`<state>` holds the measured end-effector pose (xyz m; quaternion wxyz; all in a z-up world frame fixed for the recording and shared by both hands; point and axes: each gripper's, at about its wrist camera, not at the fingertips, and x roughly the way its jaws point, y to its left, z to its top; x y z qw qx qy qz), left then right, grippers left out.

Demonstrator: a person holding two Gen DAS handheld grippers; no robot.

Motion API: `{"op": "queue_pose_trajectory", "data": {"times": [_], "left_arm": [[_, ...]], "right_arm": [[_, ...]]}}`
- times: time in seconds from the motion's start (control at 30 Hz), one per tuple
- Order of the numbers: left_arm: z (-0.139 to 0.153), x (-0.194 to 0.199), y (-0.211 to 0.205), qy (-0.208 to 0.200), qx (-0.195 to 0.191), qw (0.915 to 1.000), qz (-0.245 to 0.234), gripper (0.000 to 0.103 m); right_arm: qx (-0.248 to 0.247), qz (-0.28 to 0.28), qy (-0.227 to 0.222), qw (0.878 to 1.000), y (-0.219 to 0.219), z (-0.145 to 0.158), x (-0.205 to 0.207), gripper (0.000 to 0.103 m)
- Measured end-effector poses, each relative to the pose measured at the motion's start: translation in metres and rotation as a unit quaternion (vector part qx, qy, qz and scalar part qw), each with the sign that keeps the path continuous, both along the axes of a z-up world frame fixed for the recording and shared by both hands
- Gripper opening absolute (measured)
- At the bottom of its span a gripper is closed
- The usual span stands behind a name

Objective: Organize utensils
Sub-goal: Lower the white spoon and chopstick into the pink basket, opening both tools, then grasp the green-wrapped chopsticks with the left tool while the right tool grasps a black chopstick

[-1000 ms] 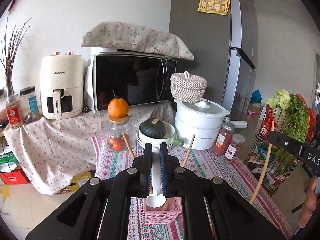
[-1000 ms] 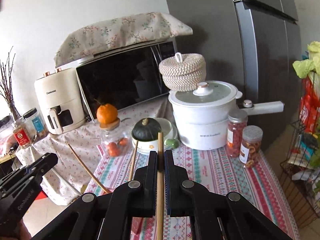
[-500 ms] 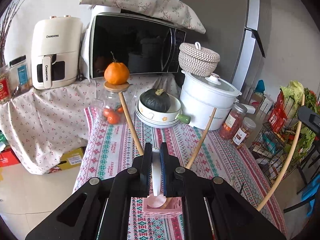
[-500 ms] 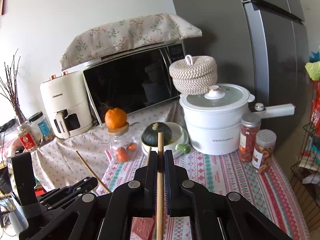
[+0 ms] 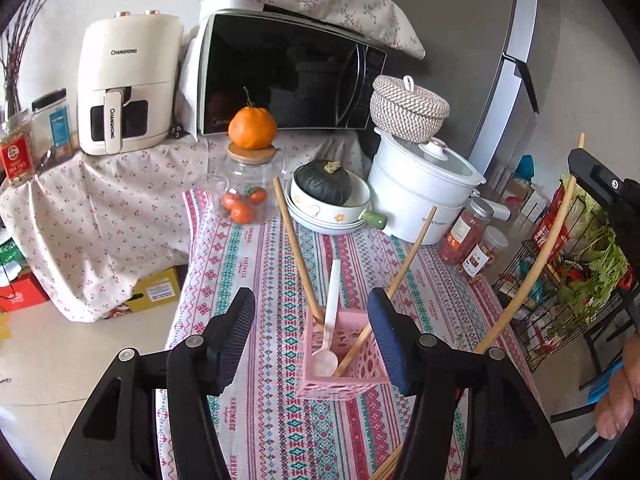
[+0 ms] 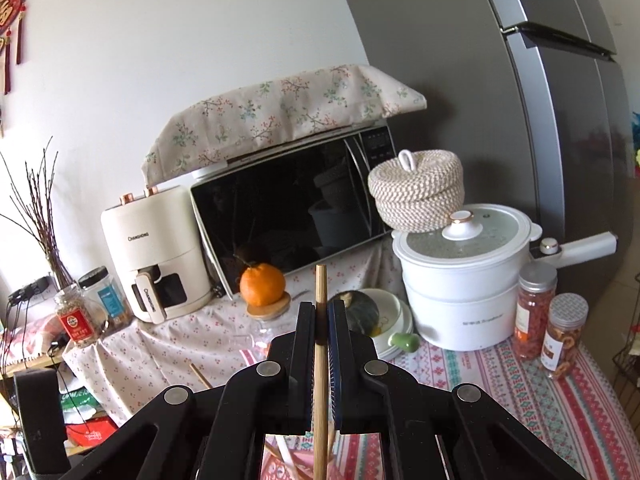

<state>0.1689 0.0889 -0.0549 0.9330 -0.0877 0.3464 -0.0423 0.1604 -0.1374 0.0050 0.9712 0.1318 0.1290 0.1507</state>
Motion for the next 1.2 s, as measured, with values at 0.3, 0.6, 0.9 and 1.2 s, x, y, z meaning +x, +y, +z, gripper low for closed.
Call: {"op": "queue_pose_trajectory", "data": {"times": [0.3,0.6,0.9,1.2], "left_arm": [[-0.017,-0.016,0.021,0.068,-0.003,0.9977,0.002,0.067],[-0.026,-0.014,0.028,0.086,0.009,0.9963,0.002,0.067],[-0.029,-0.013,0.03,0.093,0.007,0.9956,0.006,0.067],[-0.027,-0.02,0.019,0.091,0.017,0.9957,-0.004,0.072]], "right_arm": [[0.018,-0.014,-0.017,1.0,0.018,-0.009,0.028,0.005],[-0.026,-0.021,0.002,0.999,0.042,-0.051,0.047,0.005],[-0.041,0.002,0.042,0.998,0.049,-0.066,0.052,0.008],[-0.032,0.009,0.079,0.996,0.015,-0.052,0.037,0.042]]}}
